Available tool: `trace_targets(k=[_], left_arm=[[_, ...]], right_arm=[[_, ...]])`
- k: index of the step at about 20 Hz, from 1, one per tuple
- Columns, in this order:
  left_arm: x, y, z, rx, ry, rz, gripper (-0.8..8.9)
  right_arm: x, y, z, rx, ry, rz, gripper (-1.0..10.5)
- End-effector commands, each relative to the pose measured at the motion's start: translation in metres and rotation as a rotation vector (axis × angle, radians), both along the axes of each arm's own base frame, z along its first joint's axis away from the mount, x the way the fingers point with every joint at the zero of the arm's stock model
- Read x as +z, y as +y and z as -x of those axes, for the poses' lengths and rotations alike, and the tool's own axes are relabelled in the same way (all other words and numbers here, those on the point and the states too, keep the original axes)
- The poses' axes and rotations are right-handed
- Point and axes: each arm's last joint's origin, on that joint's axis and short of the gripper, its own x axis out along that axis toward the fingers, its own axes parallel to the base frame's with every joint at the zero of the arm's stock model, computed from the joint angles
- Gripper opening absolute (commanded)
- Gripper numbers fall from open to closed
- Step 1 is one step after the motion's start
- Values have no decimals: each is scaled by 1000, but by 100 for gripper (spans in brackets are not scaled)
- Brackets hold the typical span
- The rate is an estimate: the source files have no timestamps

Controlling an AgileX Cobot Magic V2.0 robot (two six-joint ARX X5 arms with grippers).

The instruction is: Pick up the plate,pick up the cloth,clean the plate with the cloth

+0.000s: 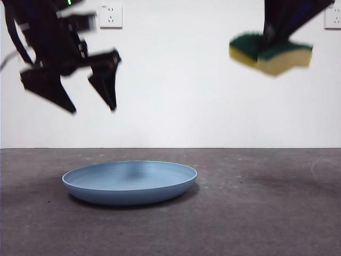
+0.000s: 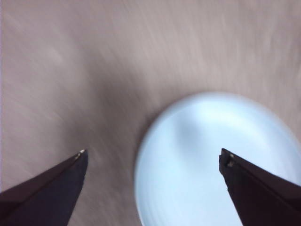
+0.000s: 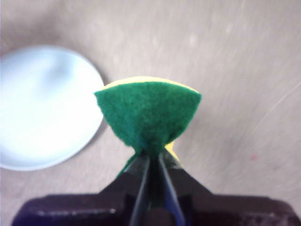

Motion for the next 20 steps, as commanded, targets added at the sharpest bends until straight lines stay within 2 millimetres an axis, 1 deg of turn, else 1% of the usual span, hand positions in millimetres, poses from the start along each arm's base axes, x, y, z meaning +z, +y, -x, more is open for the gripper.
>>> trace_targets(k=[1,6,8,10,12,15,17,20], left_arm=[[3,5,19,19,-46,13,467],[3,28,72,41,-145,65,467],[10,37,91,44,-183,96,467],[22,43,110,42,-221,125,466],[34,48,128,29,-266,152,466],[42,55,147,19,-294,171,466],[43,58,153,21,-289,170,466],[41,59,155,24,-267,157,466]], right_arm=[[-19,2,-19,-14,73,24,-11],[-68,7,-67,-55,169,85,-12],[-89,8,-85,-41,225,38,-12],[-109,8,-99,-54,260,36,-12],[-126,8,-107,-63,292,48,-11],[-143,6,-112,-75,337,70,-11],[-148,7,-113,-60,362,62,-11],[-148,7,-113,-34,384,24,11]])
